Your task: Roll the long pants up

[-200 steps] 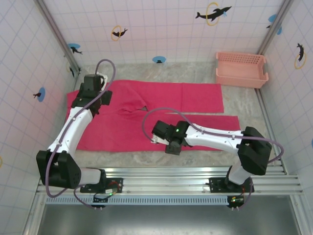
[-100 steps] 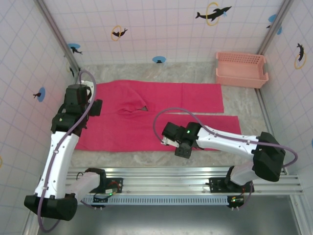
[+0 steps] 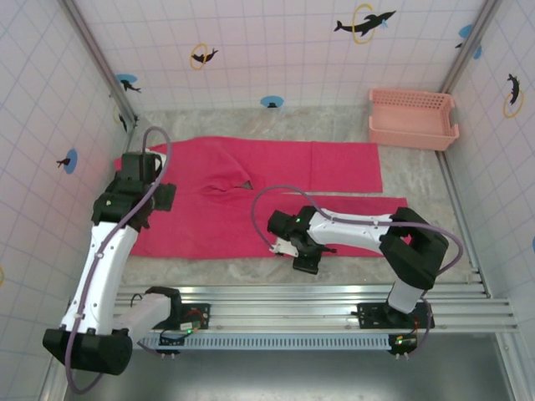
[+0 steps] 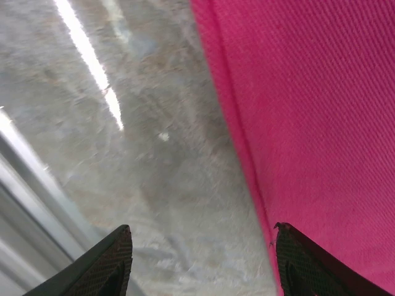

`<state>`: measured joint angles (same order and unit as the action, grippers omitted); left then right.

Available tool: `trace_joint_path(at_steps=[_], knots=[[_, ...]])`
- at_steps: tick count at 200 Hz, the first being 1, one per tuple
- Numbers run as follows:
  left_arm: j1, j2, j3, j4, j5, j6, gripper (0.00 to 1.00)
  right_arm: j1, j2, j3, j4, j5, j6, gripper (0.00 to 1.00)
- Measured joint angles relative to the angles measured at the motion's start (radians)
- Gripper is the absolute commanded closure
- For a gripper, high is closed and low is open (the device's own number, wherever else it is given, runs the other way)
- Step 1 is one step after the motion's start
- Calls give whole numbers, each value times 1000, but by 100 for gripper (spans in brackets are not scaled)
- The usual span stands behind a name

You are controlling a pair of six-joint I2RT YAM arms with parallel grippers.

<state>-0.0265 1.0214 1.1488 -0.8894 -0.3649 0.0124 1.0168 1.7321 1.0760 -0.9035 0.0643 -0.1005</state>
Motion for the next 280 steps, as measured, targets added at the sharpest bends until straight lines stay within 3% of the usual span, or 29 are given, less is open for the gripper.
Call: trace_joint_path(at_steps=[47,88,112,161,220,280], knots=[[-2,49,8,4,-1,59,3,-68,19,-4,82,51,3,41],[-75,57,-65,31,-28,159,3,-85,55,8,85,62,8,73],[-85,65,-106,31,-29,177,3,-84,71,21,81,65,-6,100],[-108,65,-116,38,-16,225,3,-92,69,101,-11,43,-25,100],[-275,112,-208,59,9,328,2,-218,16,451,-167,-27,-55,100],[-304,161,-218,38,108,341,3,-289,37,526,-243,-65,-84,100]])
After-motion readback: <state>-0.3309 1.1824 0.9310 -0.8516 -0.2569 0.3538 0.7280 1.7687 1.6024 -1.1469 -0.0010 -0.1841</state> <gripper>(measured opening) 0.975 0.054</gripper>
